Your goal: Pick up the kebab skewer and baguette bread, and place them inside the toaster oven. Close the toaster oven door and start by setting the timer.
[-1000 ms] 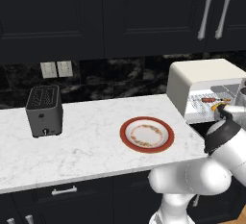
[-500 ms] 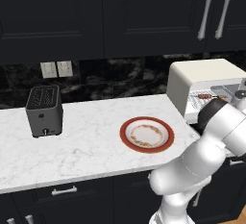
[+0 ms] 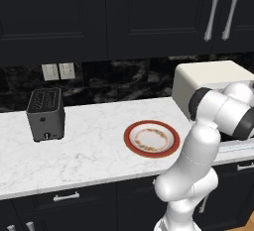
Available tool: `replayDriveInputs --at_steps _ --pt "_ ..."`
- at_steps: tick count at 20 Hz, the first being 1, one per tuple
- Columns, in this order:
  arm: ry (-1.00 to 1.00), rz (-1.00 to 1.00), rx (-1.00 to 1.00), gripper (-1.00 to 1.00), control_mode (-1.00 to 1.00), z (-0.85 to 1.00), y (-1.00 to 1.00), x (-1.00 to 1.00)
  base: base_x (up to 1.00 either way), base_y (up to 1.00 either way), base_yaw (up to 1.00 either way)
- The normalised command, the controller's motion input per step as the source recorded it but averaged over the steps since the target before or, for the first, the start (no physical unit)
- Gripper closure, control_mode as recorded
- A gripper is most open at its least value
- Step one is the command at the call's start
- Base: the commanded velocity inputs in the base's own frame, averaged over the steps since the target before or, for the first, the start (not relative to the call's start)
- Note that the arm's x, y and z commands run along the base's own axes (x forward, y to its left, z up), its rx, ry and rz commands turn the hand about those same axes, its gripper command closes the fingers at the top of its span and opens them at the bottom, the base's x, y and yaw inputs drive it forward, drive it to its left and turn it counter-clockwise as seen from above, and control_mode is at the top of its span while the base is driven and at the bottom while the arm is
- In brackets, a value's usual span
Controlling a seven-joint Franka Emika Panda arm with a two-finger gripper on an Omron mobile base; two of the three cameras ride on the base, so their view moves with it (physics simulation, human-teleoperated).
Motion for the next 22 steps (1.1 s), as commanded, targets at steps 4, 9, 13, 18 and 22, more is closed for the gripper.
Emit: replayDriveInputs --at_steps 4,9,13,18,22 --pt "-0.06 -0.15 0.1 -1.0 -1.0 0.0 0.0 0.14 0.0 0.0 0.0" --pt "-0.08 -0.1 0.13 -1.0 -1.0 0.0 0.0 0.13 0.0 0.0 0.0" --pt "-0.1 -0.08 0.11 -1.0 -1.0 0.0 0.0 0.26 0.0 0.0 0.0" --pt "-0.1 -0.09 0.07 -1.0 -1.0 0.0 0.01 0.29 0.0 0.0 0.0" --pt "-0.1 -0.07 0.04 -1.0 -1.0 0.0 0.0 0.19 0.0 0.0 0.0"
